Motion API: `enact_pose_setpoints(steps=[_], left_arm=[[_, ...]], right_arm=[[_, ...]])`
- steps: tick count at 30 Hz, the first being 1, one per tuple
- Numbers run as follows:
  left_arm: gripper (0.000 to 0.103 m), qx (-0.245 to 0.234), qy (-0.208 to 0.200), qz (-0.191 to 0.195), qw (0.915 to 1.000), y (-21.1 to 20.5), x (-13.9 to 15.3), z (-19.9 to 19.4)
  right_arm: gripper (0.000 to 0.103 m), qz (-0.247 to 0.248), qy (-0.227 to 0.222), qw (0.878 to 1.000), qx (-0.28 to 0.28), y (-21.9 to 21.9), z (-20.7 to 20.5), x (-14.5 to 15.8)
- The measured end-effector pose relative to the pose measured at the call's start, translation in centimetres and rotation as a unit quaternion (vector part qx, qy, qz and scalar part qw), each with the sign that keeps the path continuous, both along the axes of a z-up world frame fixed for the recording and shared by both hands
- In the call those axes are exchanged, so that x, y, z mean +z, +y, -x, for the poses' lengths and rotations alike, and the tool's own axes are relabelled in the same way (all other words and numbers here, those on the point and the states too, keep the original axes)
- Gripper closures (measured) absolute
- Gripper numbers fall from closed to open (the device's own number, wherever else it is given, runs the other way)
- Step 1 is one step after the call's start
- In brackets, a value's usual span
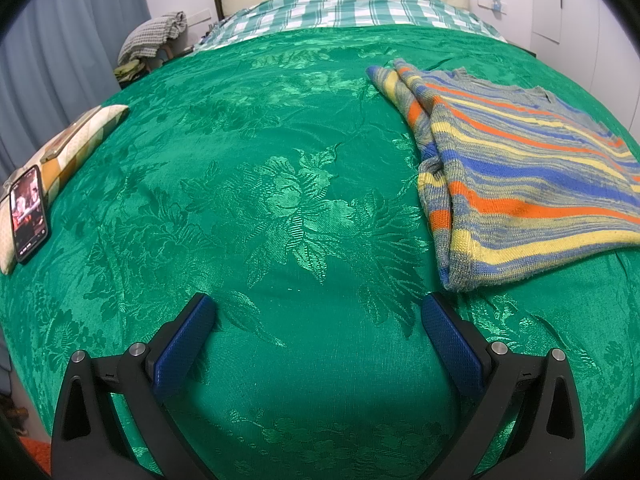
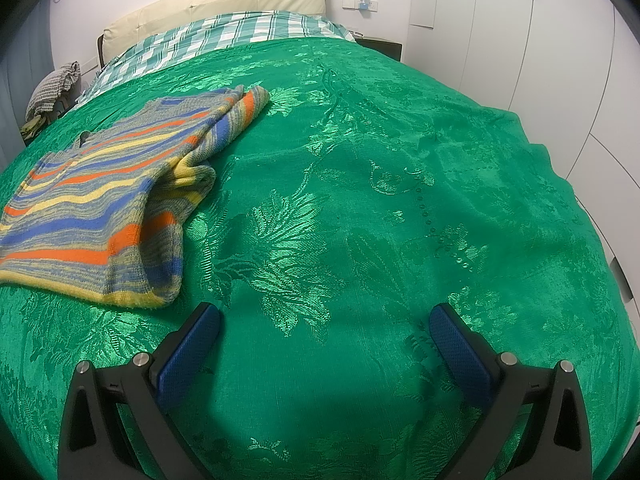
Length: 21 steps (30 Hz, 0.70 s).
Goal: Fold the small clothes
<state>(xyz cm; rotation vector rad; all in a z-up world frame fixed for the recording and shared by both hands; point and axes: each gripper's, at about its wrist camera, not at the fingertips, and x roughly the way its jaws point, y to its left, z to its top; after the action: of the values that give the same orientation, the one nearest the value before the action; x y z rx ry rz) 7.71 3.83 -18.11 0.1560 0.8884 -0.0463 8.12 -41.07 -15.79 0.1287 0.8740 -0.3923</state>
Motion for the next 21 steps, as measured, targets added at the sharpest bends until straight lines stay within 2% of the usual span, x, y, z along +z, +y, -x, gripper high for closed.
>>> enact_pose_setpoints(steps=[5,7,9,11,13,15,17,19,21], left_arm=[[0.001,-0.006,0.009,-0.002,0.9999,0.1,0.6,-0.3],[0.002,-0.016,0.029,-0.016,0.9993,0.2,2.0,-0.2],[0.002,-0.028,0.014,-0.031,0.9990,-0.2,4.0,0.9],[0.001,-0.065,-0.022,-0.020,0.9974,-1.6,6.2,2.3],[0.001,-0.119,-0.026,0.006,0.9925,-4.8,7.9,3.0],[0.001,-0.189,-0.006,0.038,0.9812,-9.2,8.6,3.2],[0.001,-0.269,0.026,0.058,0.9611,-15.0,8.2,3.2],[0.001,-0.326,0.038,0.055,0.9431,-20.5,7.3,3.2],[0.004,-0.366,0.037,0.038,0.9292,-25.2,6.0,3.1]], right_arm=[[0.000,0.001,0.001,1.000,0.000,0.0,-0.1,0.0],[0.000,0.000,0.009,1.000,0.000,-0.1,-0.2,0.2],[0.000,-0.015,0.039,0.999,0.014,-0.5,-0.8,1.0],[0.000,-0.056,0.043,0.997,0.036,-1.7,-1.2,2.8],[0.000,-0.071,0.022,0.996,0.048,-2.9,-1.6,4.7],[0.000,-0.078,0.013,0.995,0.060,-4.6,-3.3,6.6],[0.000,-0.111,0.015,0.991,0.069,-6.2,-5.8,7.5],[0.000,-0.167,0.023,0.982,0.082,-7.6,-9.0,7.6],[0.004,-0.229,0.037,0.968,0.097,-8.4,-12.4,6.9]])
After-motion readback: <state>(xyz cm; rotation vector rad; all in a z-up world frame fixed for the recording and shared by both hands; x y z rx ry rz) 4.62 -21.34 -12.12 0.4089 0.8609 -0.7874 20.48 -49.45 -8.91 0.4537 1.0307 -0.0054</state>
